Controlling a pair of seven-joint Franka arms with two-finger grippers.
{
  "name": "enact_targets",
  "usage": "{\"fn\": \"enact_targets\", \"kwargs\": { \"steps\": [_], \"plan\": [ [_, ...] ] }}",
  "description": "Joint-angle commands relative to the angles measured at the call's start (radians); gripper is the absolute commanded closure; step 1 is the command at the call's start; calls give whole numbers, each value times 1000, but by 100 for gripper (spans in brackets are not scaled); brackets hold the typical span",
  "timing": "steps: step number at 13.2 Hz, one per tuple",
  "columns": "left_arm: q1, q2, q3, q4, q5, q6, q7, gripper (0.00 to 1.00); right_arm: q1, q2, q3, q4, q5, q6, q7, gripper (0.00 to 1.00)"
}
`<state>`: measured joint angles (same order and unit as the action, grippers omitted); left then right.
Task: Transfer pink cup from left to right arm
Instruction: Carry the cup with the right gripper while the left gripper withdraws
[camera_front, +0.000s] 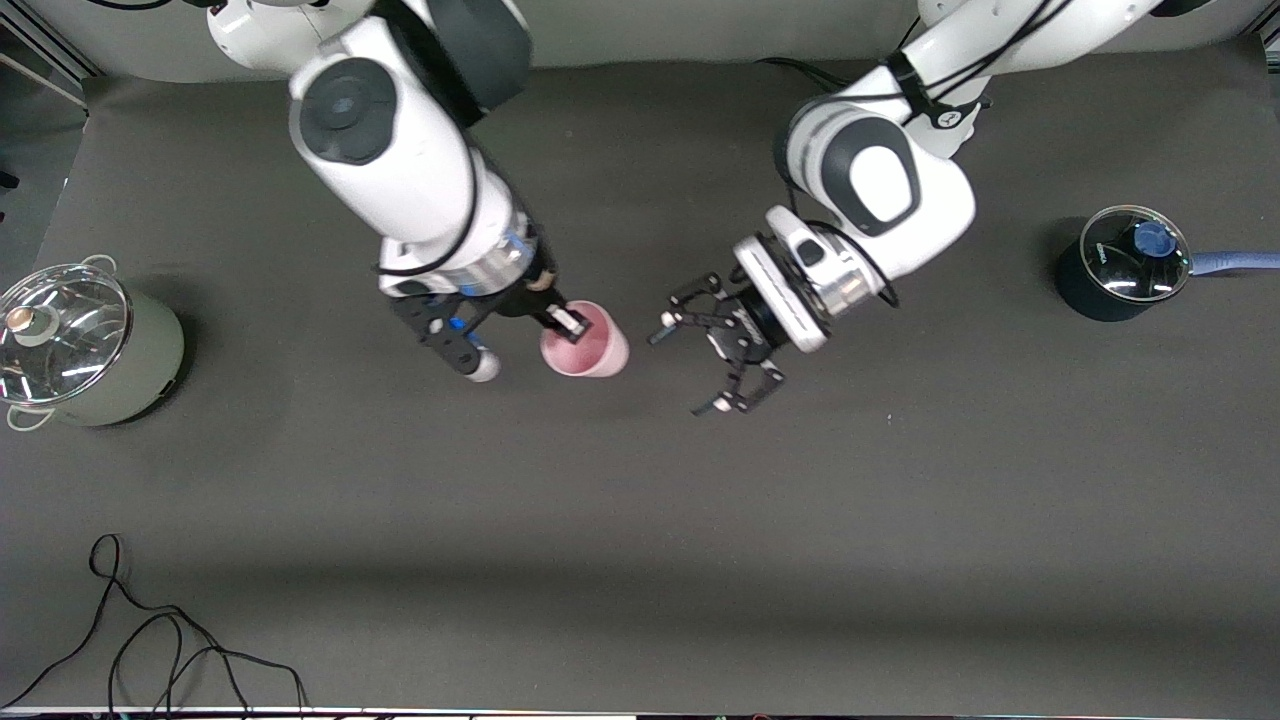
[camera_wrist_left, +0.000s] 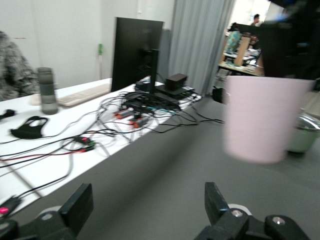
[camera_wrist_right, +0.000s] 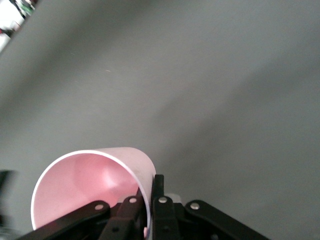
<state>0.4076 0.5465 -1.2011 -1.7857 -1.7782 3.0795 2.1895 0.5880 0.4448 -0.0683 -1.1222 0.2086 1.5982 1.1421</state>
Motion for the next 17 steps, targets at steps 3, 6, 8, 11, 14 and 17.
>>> {"fn": "enact_targets", "kwargs": {
  "steps": [3,6,8,11,14,17],
  "plan": [
    [198,-7,6,-61,39,-114,-14,1,-51,-61,-126,-69,-12,-164,-443,100],
    [365,-7,8,-124,86,-258,-13,0,-51,-66,-261,-138,-11,-167,-705,100],
    [437,0,15,-155,134,-343,-16,0,-50,-72,-361,-203,-11,-155,-883,100],
    [525,16,78,-185,273,-543,-71,0,-40,-125,-438,-429,-12,7,-1036,100],
    [534,4,207,-138,573,-795,-358,0,-28,-187,-438,-698,-139,291,-1094,100],
    [543,-2,296,-29,820,-1014,-616,0,-36,-206,-439,-929,-140,596,-1131,100]
  ]
}}
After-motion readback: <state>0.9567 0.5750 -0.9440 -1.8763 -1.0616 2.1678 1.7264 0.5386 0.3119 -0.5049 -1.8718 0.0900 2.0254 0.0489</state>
